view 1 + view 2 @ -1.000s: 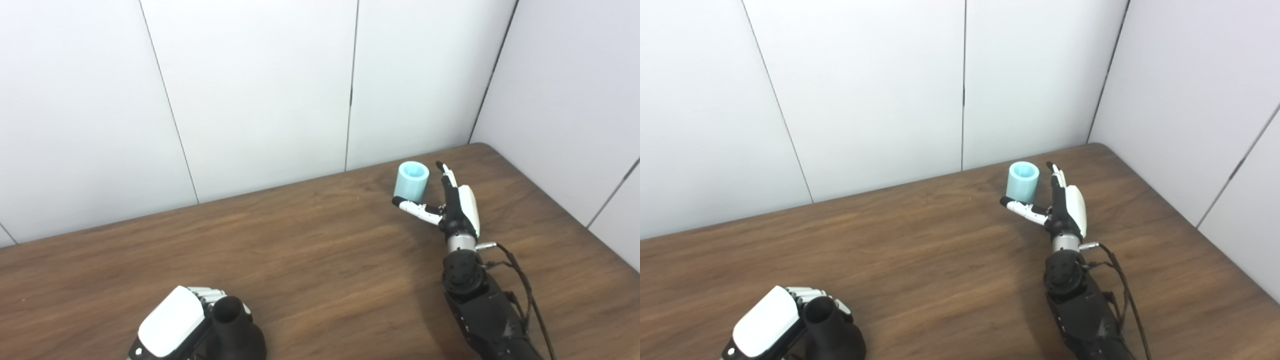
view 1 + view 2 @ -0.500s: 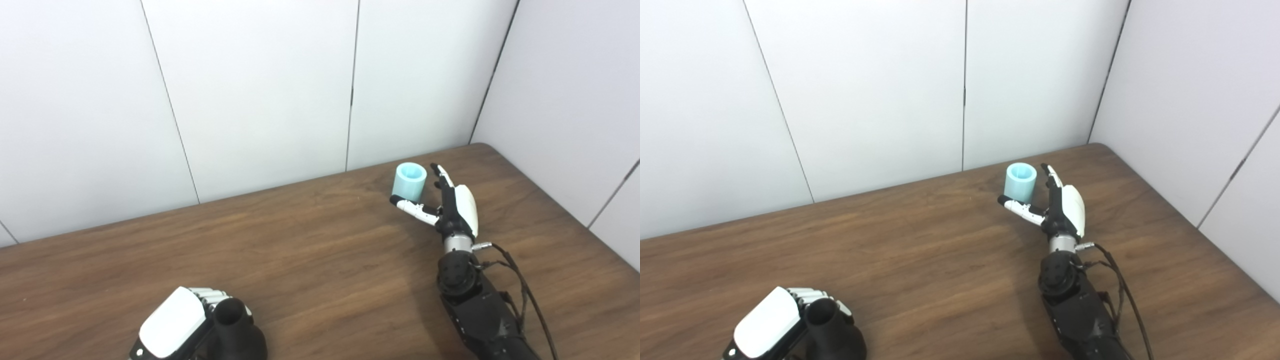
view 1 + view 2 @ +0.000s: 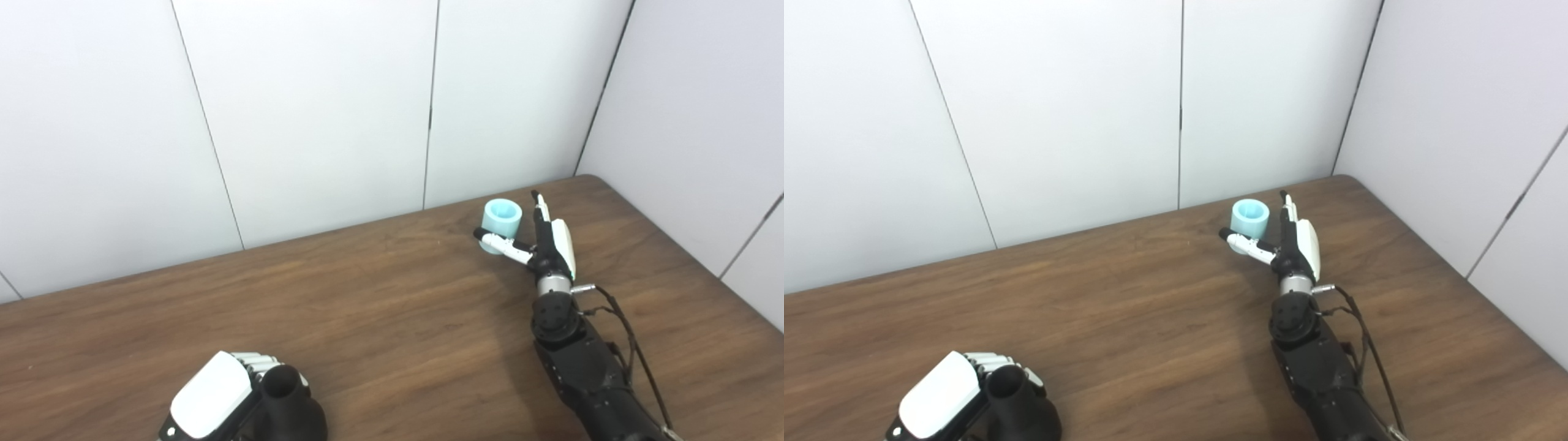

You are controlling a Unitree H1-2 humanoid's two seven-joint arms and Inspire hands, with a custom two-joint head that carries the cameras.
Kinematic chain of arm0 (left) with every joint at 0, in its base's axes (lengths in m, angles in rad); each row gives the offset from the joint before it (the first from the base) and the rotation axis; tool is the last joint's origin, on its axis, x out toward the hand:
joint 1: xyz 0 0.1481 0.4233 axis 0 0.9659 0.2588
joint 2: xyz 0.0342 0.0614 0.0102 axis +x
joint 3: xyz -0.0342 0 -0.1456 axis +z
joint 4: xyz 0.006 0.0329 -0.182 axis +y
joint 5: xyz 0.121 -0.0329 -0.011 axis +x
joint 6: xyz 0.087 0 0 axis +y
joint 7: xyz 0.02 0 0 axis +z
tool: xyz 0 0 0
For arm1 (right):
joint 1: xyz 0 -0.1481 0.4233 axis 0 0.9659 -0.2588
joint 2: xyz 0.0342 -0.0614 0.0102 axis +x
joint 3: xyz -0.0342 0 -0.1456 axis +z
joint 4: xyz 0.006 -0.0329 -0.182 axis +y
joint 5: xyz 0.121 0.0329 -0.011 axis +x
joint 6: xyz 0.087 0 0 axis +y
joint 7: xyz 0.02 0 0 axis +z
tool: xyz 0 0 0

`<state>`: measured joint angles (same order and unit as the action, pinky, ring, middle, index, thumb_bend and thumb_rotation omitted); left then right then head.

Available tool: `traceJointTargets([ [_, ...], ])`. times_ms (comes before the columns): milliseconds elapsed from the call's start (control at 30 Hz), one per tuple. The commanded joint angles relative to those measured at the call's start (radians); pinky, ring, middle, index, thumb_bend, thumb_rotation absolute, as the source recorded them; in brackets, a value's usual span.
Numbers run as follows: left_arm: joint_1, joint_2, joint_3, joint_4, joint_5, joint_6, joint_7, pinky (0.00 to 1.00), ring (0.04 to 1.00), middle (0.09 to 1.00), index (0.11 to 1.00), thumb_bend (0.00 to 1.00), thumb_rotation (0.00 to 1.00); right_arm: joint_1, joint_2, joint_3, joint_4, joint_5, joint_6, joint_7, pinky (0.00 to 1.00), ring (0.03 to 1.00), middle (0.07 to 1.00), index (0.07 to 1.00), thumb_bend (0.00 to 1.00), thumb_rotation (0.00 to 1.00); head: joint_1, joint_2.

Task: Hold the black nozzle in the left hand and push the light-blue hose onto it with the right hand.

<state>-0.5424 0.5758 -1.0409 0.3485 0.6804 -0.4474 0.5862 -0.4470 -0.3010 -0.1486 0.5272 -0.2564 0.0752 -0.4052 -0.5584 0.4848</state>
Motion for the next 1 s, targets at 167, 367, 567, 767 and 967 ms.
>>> traceJointTargets([
  [167, 0.102, -0.005, -0.073, 0.079, 0.000, -0.023, 0.024, 0.43, 0.511, 0.492, 0.480, 0.52, 0.00, -0.032, -0.031, 0.003, 0.003, 0.001, -0.016, 0.012, 0.90, 0.974, 1.000, 0.996, 1.00, 0.50, 0.001, -0.003],
  [367, 0.102, -0.001, -0.078, 0.077, 0.002, -0.023, 0.032, 0.43, 0.511, 0.492, 0.481, 0.52, 0.00, -0.044, -0.023, -0.009, -0.013, 0.035, 0.005, 0.043, 0.85, 0.941, 0.975, 0.970, 1.00, 0.45, 0.002, -0.002],
  [567, 0.109, 0.003, -0.074, 0.069, 0.002, -0.023, 0.035, 0.43, 0.509, 0.490, 0.483, 0.52, 0.00, -0.064, -0.024, 0.010, 0.011, 0.010, 0.022, 0.026, 0.47, 0.612, 0.654, 0.896, 1.00, 0.41, 0.008, 0.000],
  [767, 0.114, 0.006, -0.067, 0.064, -0.002, -0.023, 0.025, 0.43, 0.509, 0.491, 0.481, 0.52, 0.00, -0.071, -0.010, 0.003, 0.026, 0.013, 0.016, -0.012, 0.35, 0.500, 0.589, 0.790, 1.00, 0.32, 0.010, 0.001],
  [967, 0.116, 0.009, -0.064, 0.059, 0.000, -0.023, 0.029, 0.42, 0.505, 0.487, 0.486, 0.52, 0.00, -0.080, -0.018, 0.018, 0.057, 0.000, 0.014, -0.017, 0.26, 0.374, 0.464, 0.725, 0.98, 0.26, 0.011, 0.002],
])
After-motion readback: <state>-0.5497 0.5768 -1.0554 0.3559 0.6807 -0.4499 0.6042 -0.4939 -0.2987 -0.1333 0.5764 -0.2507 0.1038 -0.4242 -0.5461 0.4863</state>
